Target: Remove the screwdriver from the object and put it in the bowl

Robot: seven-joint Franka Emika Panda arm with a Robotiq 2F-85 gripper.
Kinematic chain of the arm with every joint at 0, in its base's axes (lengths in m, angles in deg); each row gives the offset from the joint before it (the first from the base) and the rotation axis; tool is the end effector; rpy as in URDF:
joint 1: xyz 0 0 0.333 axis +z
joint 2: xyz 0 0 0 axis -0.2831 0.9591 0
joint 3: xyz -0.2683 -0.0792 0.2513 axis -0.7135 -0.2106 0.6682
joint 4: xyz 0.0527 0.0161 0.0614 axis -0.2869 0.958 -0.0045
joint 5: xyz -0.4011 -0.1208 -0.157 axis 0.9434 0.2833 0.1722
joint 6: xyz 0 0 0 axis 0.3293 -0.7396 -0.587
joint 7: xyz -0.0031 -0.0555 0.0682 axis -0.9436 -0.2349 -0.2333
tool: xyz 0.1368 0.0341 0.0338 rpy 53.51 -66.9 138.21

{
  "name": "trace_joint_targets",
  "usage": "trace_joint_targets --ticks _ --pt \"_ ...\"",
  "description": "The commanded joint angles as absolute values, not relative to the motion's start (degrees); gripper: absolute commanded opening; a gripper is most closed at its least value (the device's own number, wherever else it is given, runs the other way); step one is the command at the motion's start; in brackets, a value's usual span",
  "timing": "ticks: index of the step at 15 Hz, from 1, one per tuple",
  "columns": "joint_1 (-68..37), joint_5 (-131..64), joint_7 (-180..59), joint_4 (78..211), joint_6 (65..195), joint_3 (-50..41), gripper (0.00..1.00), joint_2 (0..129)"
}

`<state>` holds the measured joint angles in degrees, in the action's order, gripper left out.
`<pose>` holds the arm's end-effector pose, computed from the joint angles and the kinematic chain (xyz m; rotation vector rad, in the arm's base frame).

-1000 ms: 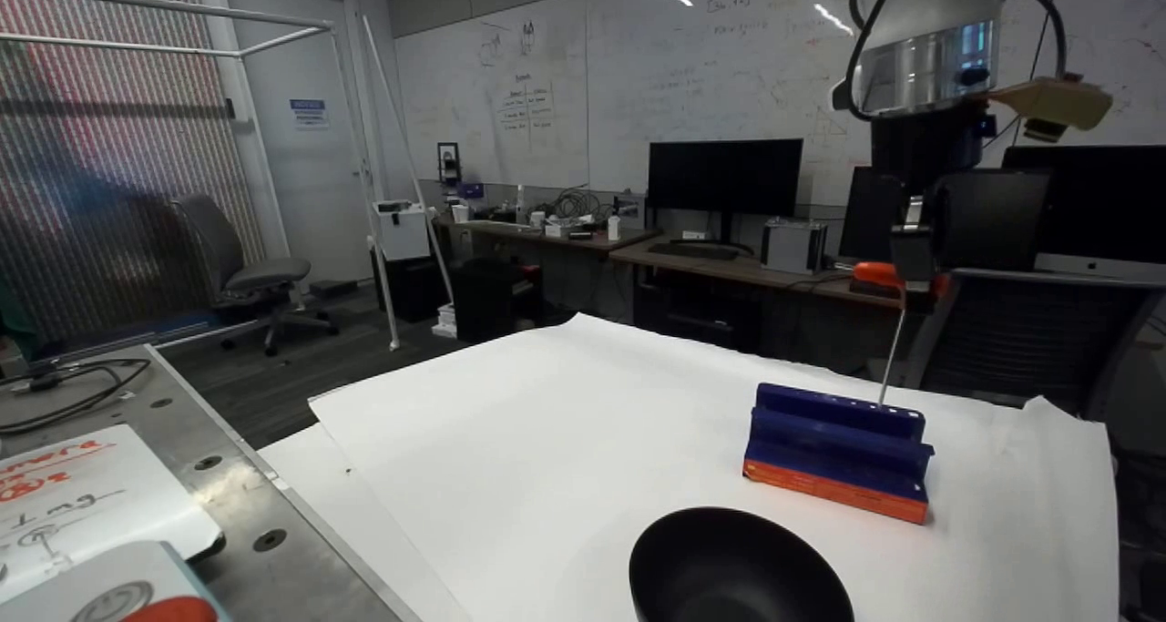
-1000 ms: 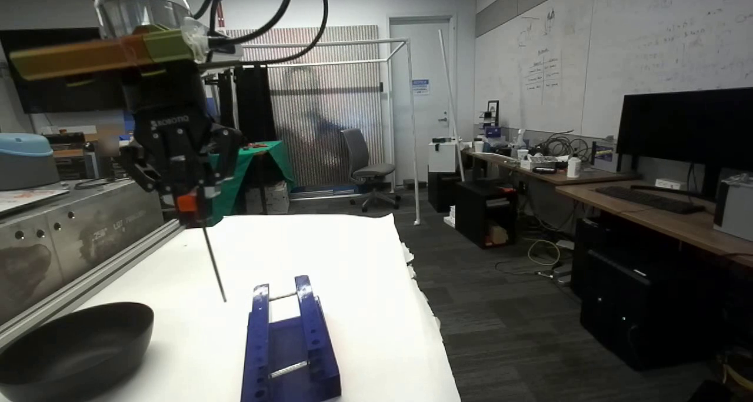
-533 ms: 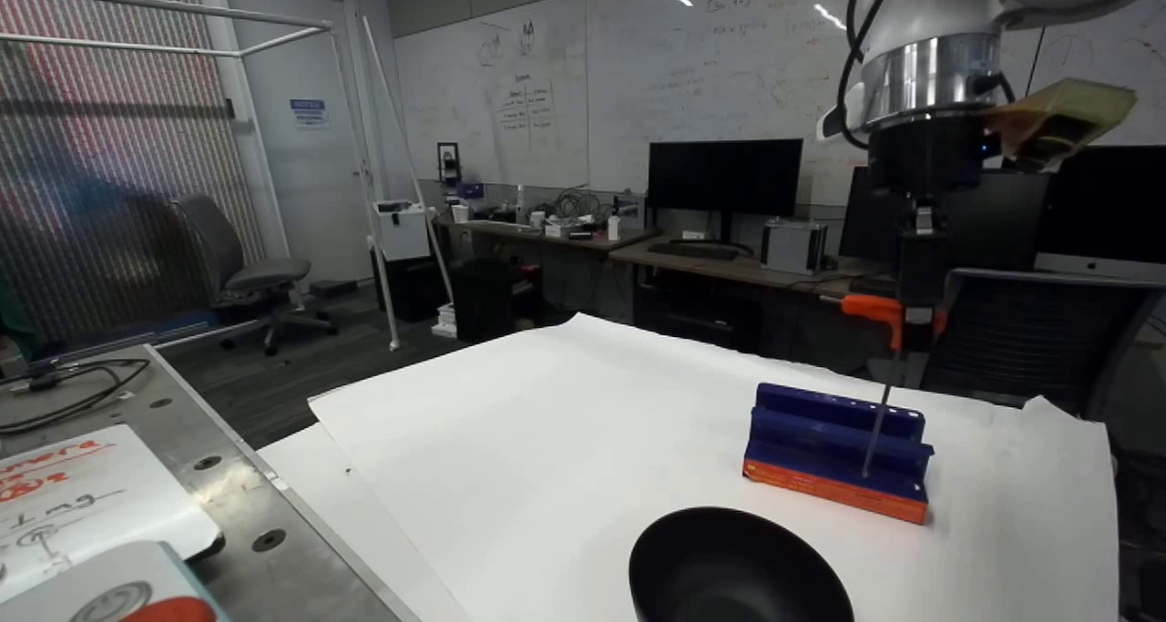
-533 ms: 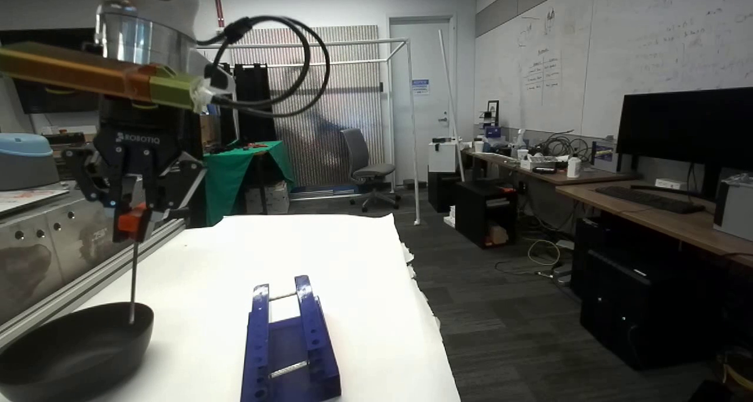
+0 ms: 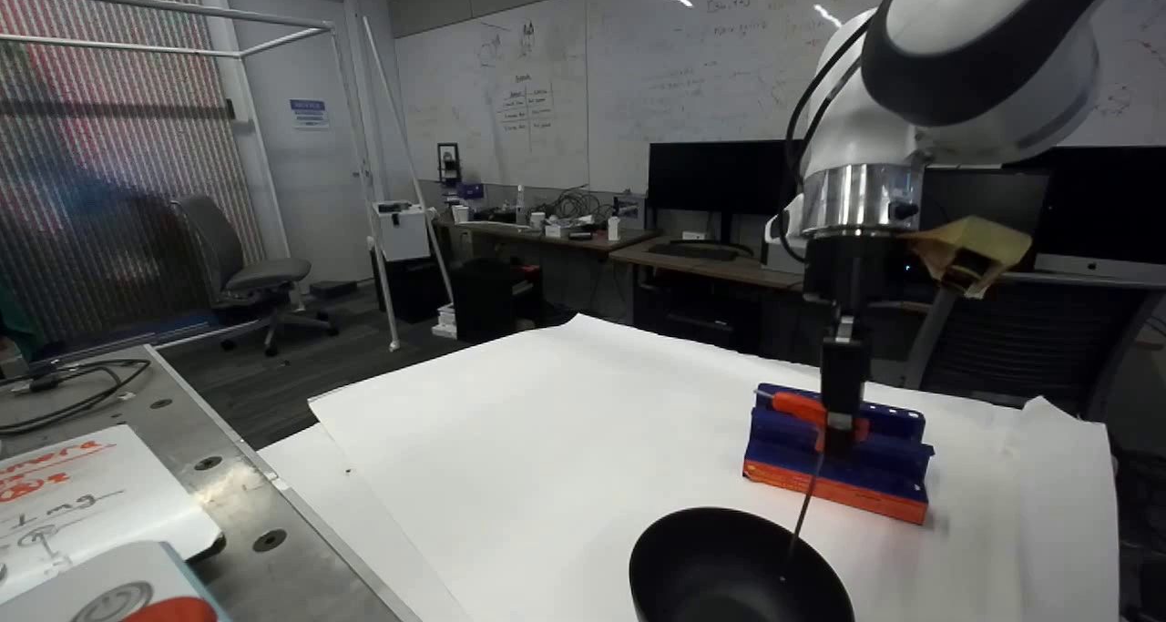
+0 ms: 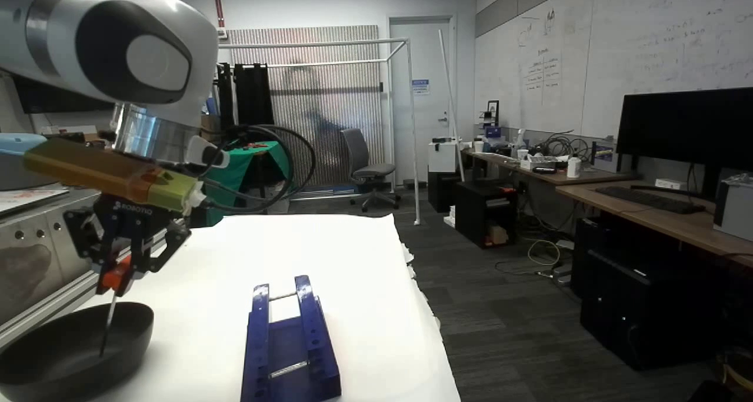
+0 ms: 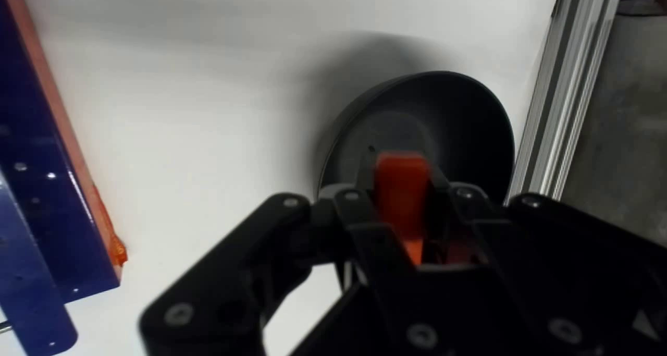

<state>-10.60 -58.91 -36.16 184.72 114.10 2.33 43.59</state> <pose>0.5041 0.1080 0.3529 -2.7752 -0.3917 0.1932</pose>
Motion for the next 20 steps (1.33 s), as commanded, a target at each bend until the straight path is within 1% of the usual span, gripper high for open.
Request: trace_joint_targets --ticks 1,4,5,6,7,8,9,11,12,13,17,18,19,20 --pt "-9.1 -60.9 -35.5 184.7 120.0 4.6 0.07 47.8" --pt "-8.5 -60.2 -36.1 184.5 123.5 6.5 0.09 51.5" --pt "-8.6 -59.8 -36.1 184.4 123.8 7.0 0.13 52.4" --pt "-8.6 -59.4 -36.1 184.4 124.5 7.4 0.23 52.8" --pt "-8.7 -59.4 -36.1 184.5 125.4 7.8 0.12 53.4" --pt "-8.9 -59.4 -35.6 184.6 125.8 8.0 0.17 53.5" --pt "-9.1 -59.4 -35.5 184.7 126.5 8.1 0.42 53.8" --pt "-9.4 -58.1 -35.5 185.2 127.3 8.0 0.44 53.4" --pt "-9.6 -57.3 -35.7 185.5 127.3 7.8 0.5 52.8" --pt "-9.8 -56.7 -35.7 185.8 127.4 7.6 0.58 52.2" --pt "-10.6 -51.7 -36.8 187.5 126.7 6.7 0.88 47.8" --pt "-10.8 -49.4 -37.3 188.2 126.3 6.3 0.96 45.8" --pt "-11.0 -46.0 -37.9 189.1 126.5 5.8 0.99 43.9" --pt "-11.4 -43.2 -38.9 190.0 126.6 5.3 1.0 41.9"
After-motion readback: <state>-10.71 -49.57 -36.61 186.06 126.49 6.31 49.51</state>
